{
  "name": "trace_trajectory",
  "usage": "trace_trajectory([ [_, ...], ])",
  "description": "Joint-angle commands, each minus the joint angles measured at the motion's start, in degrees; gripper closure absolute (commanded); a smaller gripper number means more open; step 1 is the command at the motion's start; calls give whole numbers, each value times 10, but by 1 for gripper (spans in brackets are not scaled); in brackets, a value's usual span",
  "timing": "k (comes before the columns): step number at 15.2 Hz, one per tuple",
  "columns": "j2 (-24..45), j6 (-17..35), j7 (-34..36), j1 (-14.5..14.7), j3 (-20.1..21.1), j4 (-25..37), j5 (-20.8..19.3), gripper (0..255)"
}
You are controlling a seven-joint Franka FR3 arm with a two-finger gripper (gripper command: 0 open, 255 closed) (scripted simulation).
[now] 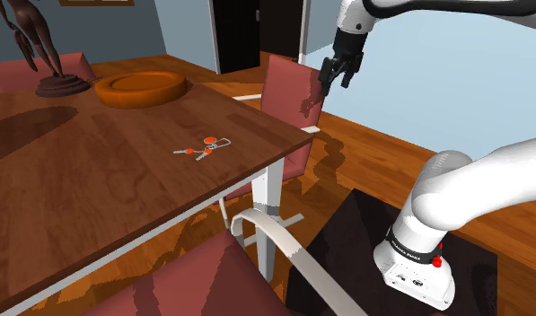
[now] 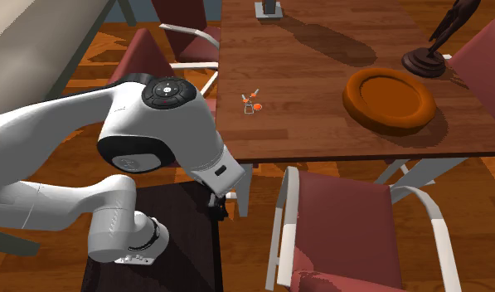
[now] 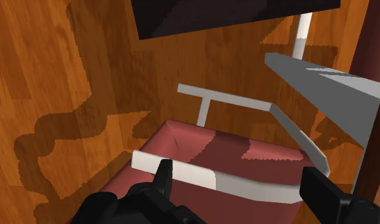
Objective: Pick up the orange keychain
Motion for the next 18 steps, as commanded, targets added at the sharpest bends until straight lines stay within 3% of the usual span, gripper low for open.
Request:
trace_trajectory([
  [1,0,0,0,0,0,0,0,0],
  [10,96,6,142,24,103,59,62,0],
  [18,220,8,266,37,185,161,90,0],
])
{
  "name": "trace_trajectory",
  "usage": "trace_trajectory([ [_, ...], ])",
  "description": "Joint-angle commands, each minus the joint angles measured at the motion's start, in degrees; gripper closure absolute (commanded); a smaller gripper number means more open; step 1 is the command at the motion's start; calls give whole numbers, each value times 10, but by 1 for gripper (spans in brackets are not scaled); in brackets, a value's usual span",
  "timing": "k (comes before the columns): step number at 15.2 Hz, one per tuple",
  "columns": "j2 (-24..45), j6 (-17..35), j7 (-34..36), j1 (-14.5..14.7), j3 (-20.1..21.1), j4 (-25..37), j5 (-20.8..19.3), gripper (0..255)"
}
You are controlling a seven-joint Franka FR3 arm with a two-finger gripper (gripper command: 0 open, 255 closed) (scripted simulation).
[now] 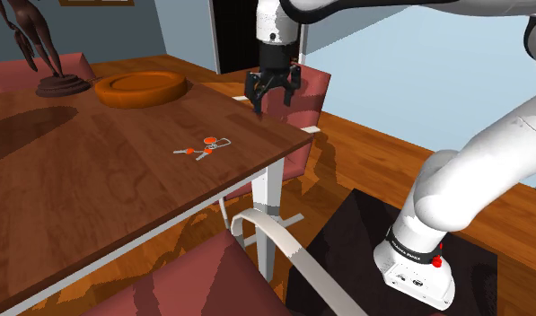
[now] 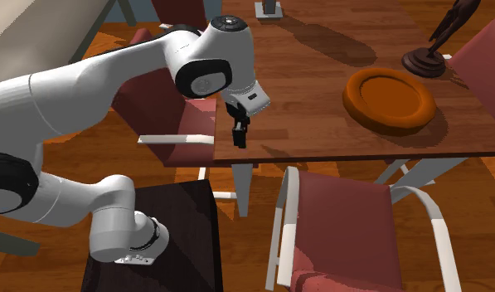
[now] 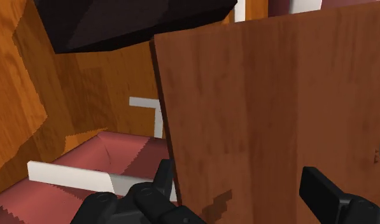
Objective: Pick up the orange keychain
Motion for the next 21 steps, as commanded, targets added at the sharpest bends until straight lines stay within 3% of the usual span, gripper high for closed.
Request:
trace_trajectory([
  [1,34,-3,31,2,18,32,2,0],
  [13,281,-40,217,43,111,282,-44,0],
  [21,270,22,214,41,108,210,-39,0],
])
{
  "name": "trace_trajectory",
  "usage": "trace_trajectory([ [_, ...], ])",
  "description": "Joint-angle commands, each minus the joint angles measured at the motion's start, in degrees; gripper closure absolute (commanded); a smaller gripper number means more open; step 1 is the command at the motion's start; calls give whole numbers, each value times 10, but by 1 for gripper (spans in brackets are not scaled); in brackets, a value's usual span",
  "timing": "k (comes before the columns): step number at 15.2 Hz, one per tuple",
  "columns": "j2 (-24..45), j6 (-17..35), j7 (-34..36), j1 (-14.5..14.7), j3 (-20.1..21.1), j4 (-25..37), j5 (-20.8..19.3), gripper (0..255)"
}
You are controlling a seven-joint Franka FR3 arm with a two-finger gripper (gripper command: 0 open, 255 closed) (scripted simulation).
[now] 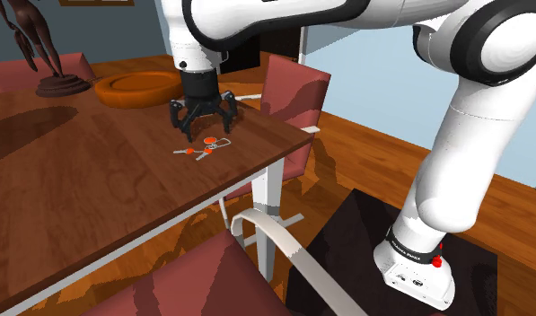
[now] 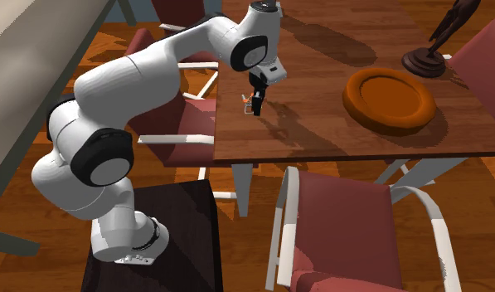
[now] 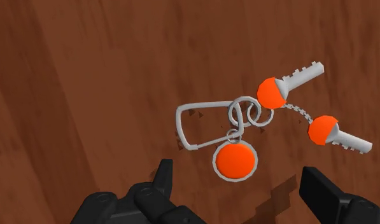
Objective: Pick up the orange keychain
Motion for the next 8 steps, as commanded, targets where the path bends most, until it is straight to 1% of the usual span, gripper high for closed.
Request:
trace_trajectory([
  [1,0,6,0,0,0,-6,0,0],
  [2,0,6,1,0,0,-6,0,255],
  [8,-1,8,0,0,0,-8,0,255],
])
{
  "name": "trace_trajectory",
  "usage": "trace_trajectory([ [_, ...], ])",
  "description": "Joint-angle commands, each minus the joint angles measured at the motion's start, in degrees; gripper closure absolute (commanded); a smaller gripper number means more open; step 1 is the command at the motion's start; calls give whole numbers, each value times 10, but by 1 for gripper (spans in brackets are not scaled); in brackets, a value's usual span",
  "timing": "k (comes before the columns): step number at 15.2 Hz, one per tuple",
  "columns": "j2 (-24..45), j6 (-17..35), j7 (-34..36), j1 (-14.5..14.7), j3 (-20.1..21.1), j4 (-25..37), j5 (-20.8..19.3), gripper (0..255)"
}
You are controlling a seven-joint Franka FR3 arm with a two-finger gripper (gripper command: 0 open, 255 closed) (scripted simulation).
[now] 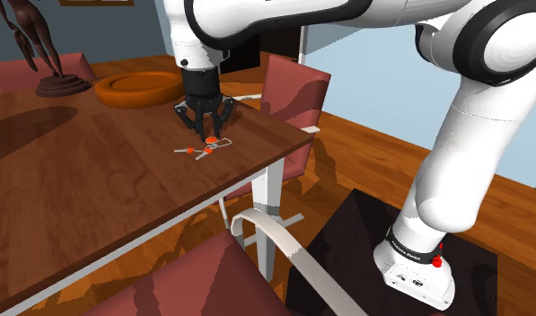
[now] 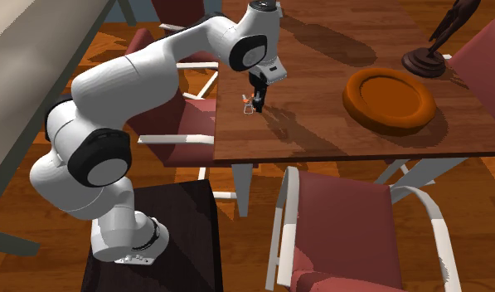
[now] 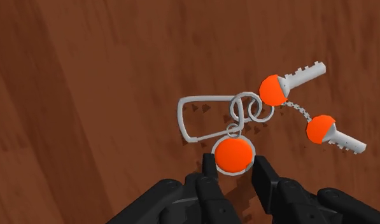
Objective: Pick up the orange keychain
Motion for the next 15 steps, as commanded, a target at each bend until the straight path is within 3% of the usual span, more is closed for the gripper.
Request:
trace_trajectory([
  [1,8,6,1,2,2,-5,1,255],
  [15,29,-97,4,7,5,117,-7,255],
])
